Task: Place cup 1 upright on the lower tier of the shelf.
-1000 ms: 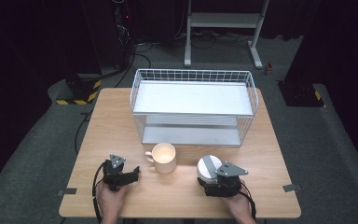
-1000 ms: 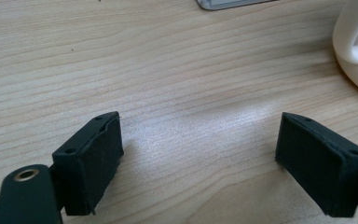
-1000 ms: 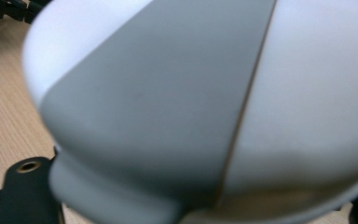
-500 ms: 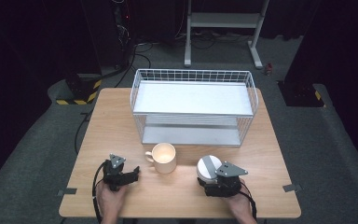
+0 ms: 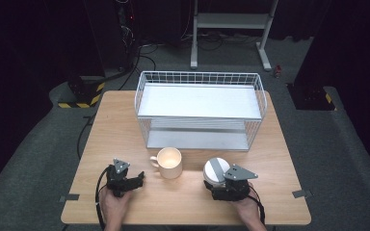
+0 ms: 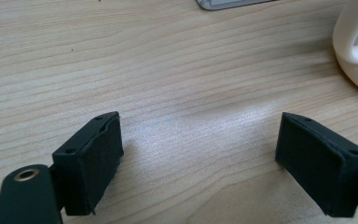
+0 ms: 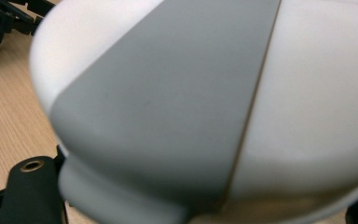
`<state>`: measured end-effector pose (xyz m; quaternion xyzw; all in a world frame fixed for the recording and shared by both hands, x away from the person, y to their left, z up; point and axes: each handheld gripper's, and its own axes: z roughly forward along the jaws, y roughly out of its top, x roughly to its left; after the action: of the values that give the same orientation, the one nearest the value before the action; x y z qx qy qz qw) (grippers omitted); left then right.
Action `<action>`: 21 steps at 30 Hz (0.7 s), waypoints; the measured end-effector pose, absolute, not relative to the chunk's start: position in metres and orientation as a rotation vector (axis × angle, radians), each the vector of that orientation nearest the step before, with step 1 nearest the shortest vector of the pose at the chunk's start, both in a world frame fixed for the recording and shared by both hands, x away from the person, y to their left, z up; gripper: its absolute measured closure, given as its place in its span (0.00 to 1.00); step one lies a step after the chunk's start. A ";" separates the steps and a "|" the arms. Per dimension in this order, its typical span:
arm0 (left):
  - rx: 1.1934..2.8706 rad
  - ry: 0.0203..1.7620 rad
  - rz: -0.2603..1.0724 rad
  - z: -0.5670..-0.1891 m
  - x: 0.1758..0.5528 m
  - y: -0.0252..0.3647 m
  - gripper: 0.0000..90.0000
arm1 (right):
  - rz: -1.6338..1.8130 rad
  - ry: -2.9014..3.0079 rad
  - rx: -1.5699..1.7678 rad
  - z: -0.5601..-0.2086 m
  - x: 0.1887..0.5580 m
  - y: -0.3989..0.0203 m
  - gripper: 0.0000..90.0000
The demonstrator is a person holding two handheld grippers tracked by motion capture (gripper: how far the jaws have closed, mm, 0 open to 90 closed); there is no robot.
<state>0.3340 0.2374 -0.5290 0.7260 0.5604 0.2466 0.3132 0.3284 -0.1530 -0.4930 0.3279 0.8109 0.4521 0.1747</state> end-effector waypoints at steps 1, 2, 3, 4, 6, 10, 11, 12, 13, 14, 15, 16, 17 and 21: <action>1.914 1.478 0.650 -0.529 0.334 0.237 0.17 | 1.283 2.296 0.932 -0.493 0.329 -0.153 0.20; 1.914 1.478 0.650 -0.529 0.334 0.237 0.17 | 1.285 2.296 0.933 -0.493 0.331 -0.154 0.20; 1.915 1.479 0.651 -0.529 0.334 0.237 0.16 | 1.287 2.295 0.941 -0.493 0.332 -0.154 0.20; 1.908 1.480 0.651 -0.529 0.334 0.237 0.16 | 1.287 2.296 0.947 -0.493 0.333 -0.154 0.20; 1.915 1.479 0.651 -0.529 0.334 0.237 0.17 | 1.283 2.297 0.950 -0.493 0.334 -0.154 0.20; 1.909 1.480 0.652 -0.529 0.334 0.237 0.17 | 1.293 2.286 0.960 -0.492 0.338 -0.158 0.20; 1.908 1.480 0.652 -0.529 0.334 0.237 0.17 | 1.295 2.284 0.964 -0.492 0.339 -0.159 0.20; 1.908 1.481 0.652 -0.529 0.334 0.237 0.17 | 1.294 2.281 0.967 -0.491 0.340 -0.160 0.20; 1.908 1.482 0.653 -0.529 0.334 0.237 0.17 | 1.291 2.279 0.969 -0.490 0.342 -0.161 0.20; 1.908 1.482 0.653 -0.529 0.334 0.237 0.17 | 1.291 2.277 0.972 -0.490 0.342 -0.161 0.20; 1.907 1.484 0.653 -0.529 0.334 0.237 0.17 | 1.290 2.276 0.973 -0.488 0.344 -0.162 0.20; 1.907 1.485 0.653 -0.529 0.334 0.237 0.17 | 1.291 2.272 0.971 -0.487 0.345 -0.163 0.20; 1.907 1.485 0.653 -0.529 0.334 0.237 0.17 | 1.292 2.266 0.969 -0.486 0.346 -0.164 0.20; 1.907 1.485 0.654 -0.529 0.334 0.237 0.17 | 1.301 2.241 0.987 -0.482 0.351 -0.167 0.20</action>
<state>0.3341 0.2372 -0.5292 0.7232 0.5632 0.2479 0.3136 0.3514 -0.1674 -0.4819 0.3499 0.7944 0.4614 0.1835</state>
